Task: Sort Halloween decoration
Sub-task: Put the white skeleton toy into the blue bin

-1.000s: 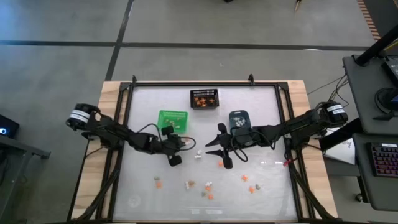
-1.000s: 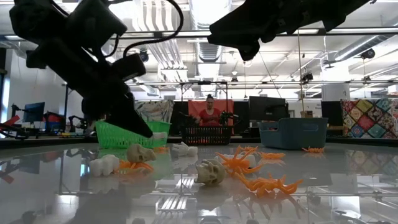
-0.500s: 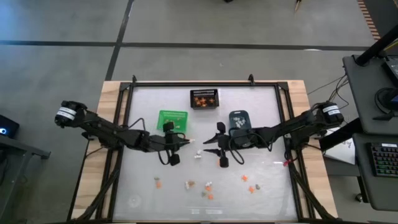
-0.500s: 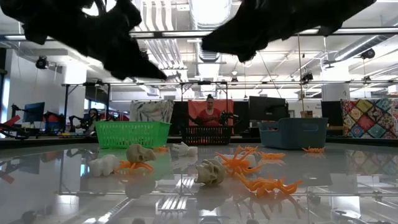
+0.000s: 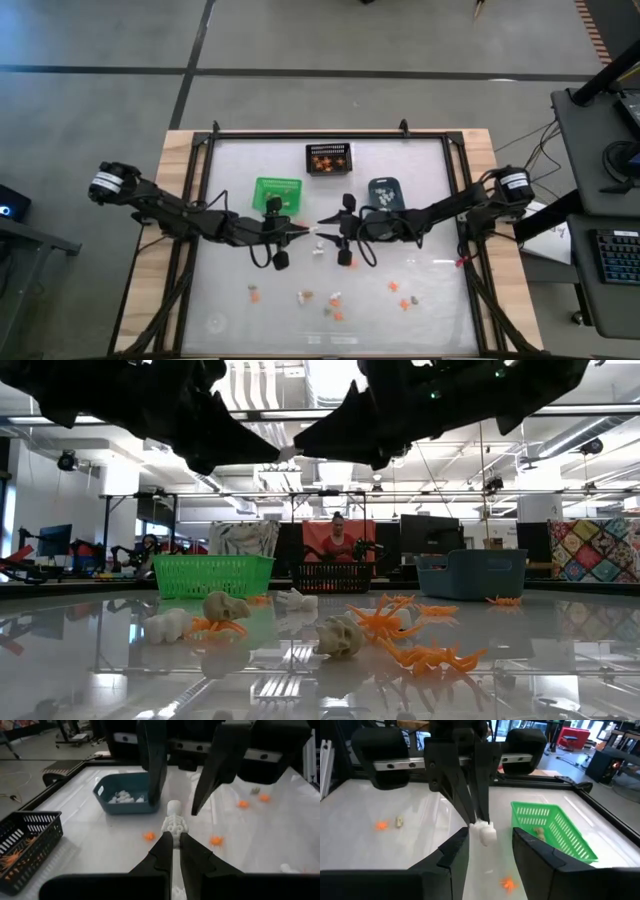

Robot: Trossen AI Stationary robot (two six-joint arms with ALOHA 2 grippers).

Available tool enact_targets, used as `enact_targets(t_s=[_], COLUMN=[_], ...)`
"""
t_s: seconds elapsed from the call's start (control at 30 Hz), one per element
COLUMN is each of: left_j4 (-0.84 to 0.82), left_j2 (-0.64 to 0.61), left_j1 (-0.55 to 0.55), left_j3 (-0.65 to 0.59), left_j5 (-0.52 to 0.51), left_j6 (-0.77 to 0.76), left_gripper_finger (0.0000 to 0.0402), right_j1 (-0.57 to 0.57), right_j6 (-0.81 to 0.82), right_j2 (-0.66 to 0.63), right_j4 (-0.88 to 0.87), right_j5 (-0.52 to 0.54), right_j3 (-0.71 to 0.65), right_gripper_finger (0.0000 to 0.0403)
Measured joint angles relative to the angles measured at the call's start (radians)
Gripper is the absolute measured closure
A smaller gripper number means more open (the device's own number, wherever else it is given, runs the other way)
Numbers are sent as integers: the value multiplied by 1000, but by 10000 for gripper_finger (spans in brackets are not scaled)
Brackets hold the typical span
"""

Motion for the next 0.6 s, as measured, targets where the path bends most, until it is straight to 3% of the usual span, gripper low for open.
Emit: enact_targets(t_s=[0.27,0.6], left_j4=[10,25], left_j2=[0,1], left_j1=[-1,-1], left_j3=[0,0], left_j5=[1,1], left_j6=[8,30], left_gripper_finger=[401,401], right_j1=[0,-7], right_j6=[-15,-20], right_j2=[6,9], right_j4=[-15,-13], right_j5=[14,12], right_j3=[13,17], right_gripper_finger=[254,288])
